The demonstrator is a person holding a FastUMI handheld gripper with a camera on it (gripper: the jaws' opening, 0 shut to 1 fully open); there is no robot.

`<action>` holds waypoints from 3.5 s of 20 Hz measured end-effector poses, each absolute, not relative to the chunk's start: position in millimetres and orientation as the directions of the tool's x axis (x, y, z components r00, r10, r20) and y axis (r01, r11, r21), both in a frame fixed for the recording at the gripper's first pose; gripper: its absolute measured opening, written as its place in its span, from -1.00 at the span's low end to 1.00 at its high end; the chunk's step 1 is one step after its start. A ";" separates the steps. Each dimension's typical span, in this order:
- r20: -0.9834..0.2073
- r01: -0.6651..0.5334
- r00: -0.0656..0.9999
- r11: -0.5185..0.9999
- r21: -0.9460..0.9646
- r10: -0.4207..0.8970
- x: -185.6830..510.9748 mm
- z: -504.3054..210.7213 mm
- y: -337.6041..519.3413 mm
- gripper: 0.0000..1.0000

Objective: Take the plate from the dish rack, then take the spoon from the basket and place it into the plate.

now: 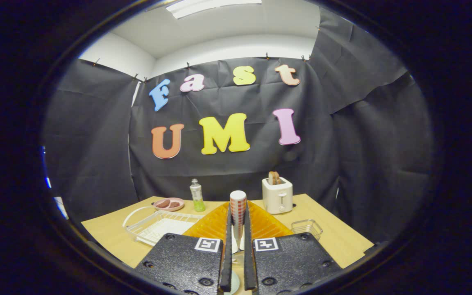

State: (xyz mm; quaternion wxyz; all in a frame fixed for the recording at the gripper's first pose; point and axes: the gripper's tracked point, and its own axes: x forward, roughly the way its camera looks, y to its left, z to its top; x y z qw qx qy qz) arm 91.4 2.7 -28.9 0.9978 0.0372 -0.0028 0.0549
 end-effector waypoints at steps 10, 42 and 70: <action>-0.142 -0.264 0.950 0.958 0.113 0.278 67.2 -99.7 113.0 -0.66; -0.188 0.076 0.980 0.995 0.071 -0.061 61.2 -87.5 32.4 1.00; 0.010 0.013 1.000 1.000 0.015 -0.013 -71.7 -41.9 27.1 1.00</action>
